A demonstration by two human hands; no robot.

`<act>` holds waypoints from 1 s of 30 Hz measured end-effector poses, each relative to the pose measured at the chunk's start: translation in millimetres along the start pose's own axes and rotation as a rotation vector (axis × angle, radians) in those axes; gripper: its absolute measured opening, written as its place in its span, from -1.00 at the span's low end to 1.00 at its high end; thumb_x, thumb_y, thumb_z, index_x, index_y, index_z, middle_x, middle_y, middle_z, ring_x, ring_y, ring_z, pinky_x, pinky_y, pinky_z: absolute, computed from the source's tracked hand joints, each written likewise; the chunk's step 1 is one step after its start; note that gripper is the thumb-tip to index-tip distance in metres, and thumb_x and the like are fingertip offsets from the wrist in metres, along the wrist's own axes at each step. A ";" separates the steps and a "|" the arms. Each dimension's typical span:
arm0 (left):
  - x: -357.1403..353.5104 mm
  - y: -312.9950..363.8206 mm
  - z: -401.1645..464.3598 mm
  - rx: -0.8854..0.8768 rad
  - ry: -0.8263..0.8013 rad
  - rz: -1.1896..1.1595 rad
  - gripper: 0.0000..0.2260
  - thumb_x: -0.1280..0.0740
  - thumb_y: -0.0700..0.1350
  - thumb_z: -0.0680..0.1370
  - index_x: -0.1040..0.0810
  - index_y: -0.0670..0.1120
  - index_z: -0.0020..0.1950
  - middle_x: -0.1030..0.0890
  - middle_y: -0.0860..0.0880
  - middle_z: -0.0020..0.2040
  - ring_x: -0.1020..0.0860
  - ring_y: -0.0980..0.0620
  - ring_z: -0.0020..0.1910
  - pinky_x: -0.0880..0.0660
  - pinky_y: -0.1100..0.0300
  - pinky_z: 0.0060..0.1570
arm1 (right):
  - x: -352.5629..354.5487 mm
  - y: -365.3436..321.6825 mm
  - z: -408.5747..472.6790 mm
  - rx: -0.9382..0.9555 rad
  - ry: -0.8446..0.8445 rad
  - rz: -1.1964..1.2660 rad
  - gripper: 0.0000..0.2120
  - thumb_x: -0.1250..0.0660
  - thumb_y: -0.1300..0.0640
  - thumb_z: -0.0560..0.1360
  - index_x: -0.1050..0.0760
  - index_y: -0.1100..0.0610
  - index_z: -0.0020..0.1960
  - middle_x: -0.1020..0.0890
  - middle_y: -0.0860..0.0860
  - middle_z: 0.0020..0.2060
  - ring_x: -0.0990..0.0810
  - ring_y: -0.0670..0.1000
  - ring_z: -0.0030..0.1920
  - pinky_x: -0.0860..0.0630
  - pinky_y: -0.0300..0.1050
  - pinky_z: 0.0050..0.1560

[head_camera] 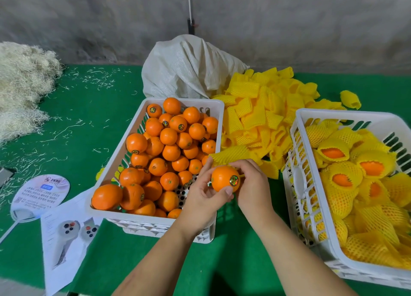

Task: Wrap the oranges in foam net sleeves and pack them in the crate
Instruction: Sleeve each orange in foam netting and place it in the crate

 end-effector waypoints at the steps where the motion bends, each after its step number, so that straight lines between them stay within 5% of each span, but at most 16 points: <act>1: 2.7 -1.6 0.9 0.020 0.022 0.007 -0.55 -0.57 0.05 0.45 -0.66 0.02 0.33 -0.03 0.18 0.69 -0.46 0.38 0.40 -0.61 0.21 0.11 | -1.9 2.9 -0.5 -0.032 -0.020 0.072 -0.63 -0.40 0.40 0.49 -0.62 -0.01 0.14 -0.61 -0.10 0.08 -0.59 -0.02 0.07 -0.61 -0.03 0.00; 4: 5.1 -0.3 1.5 0.041 0.069 0.074 -0.45 -0.54 0.05 0.46 -0.59 -0.26 0.31 0.08 0.08 0.70 -0.44 0.59 0.24 -0.58 0.36 0.05 | 1.6 9.5 -2.4 -0.088 -0.011 0.186 -0.63 -0.38 0.33 0.59 -0.59 -0.17 0.08 -0.64 -0.26 -0.05 -0.63 -0.18 0.03 -0.57 -0.22 -0.06; 6: 5.3 4.7 0.8 0.013 0.091 0.084 -0.54 -0.52 -0.05 0.52 -0.58 -0.29 0.31 -0.06 -0.07 0.69 -0.47 0.58 0.19 -0.55 0.41 0.01 | 7.1 7.7 -2.7 -0.075 0.001 0.258 -0.73 -0.37 0.20 0.63 -0.58 -0.21 0.05 -0.67 -0.27 -0.12 -0.64 -0.21 -0.02 -0.54 -0.29 -0.12; 8: 6.8 5.8 0.5 0.034 0.125 0.058 -0.59 -0.49 -0.09 0.54 -0.58 -0.21 0.34 -0.48 -0.18 0.49 -0.62 0.18 0.09 -0.58 0.23 0.00 | 12.1 2.7 -2.4 -0.055 -0.011 0.337 -0.78 -0.38 0.14 0.64 -0.58 -0.22 0.04 -0.67 -0.25 -0.12 -0.65 -0.18 -0.11 -0.50 -0.34 -0.20; 10: 9.5 7.8 -1.4 0.042 0.178 0.031 -0.61 -0.49 -0.08 0.54 -0.56 -0.17 0.32 -0.63 -0.27 0.17 -0.61 -0.06 -0.01 -0.59 -0.03 0.02 | 17.8 -5.5 -2.6 -0.026 -0.025 0.373 -0.80 -0.37 0.11 0.64 -0.59 -0.22 0.04 -0.67 -0.25 -0.12 -0.64 -0.16 -0.16 -0.47 -0.37 -0.22; 12: 14.2 11.1 -2.7 0.014 0.229 0.056 -0.63 -0.50 -0.08 0.55 -0.50 -0.12 0.30 -0.63 -0.29 0.10 -0.61 -0.13 -0.01 -0.58 -0.16 0.07 | 20.0 -12.2 -3.2 -0.024 -0.044 0.429 -0.82 -0.36 0.08 0.63 -0.58 -0.23 0.03 -0.68 -0.22 -0.09 -0.66 -0.14 -0.07 -0.51 -0.32 -0.15; 16: 24.9 9.5 -4.3 -0.028 0.346 0.096 -0.56 -0.50 -0.07 0.53 -0.28 0.12 0.20 -0.55 -0.06 -0.05 -0.54 0.07 -0.16 -0.55 0.15 -0.15 | 11.9 -28.6 -13.0 -0.003 -0.143 0.498 -0.90 -0.34 0.02 0.59 -0.56 -0.18 0.04 -0.69 -0.14 -0.05 -0.67 -0.09 0.03 -0.55 -0.29 0.00; 19: 36.5 2.6 -6.3 0.017 0.422 0.123 -0.49 -0.46 -0.03 0.46 -0.25 0.21 0.27 -0.59 0.10 -0.02 -0.58 0.10 -0.12 -0.58 0.12 -0.08 | 2.0 -37.0 -25.1 0.058 -0.228 0.411 -0.91 -0.30 -0.02 0.60 -0.54 -0.19 0.08 -0.63 -0.12 -0.05 -0.61 -0.06 0.02 -0.54 -0.27 -0.01; 23: 35.8 -1.7 -3.2 0.149 0.408 0.108 -0.37 -0.42 -0.01 0.37 -0.34 0.18 0.42 -0.48 -0.23 0.34 -0.56 -0.28 0.29 -0.54 -0.37 0.25 | -11.4 -32.3 -30.8 0.050 -0.276 0.296 -0.90 -0.29 0.05 0.66 -0.48 -0.13 0.14 -0.55 -0.03 0.00 -0.54 -0.05 0.00 -0.56 -0.05 0.01; 27: 34.1 -12.9 -7.5 0.193 0.237 0.154 -0.78 -0.26 -0.29 0.63 -0.45 -0.10 0.26 -0.58 -0.09 0.10 -0.63 0.13 -0.07 -0.60 0.28 -0.14 | -26.1 -36.6 -37.2 0.086 -0.336 0.230 -0.53 -0.42 0.14 0.52 -0.29 -0.28 0.22 -0.35 -0.29 0.11 -0.42 -0.16 0.18 -0.43 -0.41 0.08; 30: 30.4 -18.1 -6.9 0.240 0.145 0.189 -0.79 -0.19 -0.33 0.69 -0.53 -0.07 0.16 -0.59 -0.09 -0.05 -0.62 0.11 -0.09 -0.56 0.35 -0.13 | -23.1 -34.1 -27.4 0.102 -0.248 0.216 -0.47 -0.42 0.26 0.51 -0.33 -0.21 0.29 -0.37 -0.27 0.05 -0.42 -0.14 0.15 -0.43 -0.38 0.02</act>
Point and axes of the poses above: each hand's wrist, its own z-axis towards the middle knuckle, its own x-axis out of the back of the hand, y = z × x, the point moved 9 cm from there along z, towards the middle knuckle
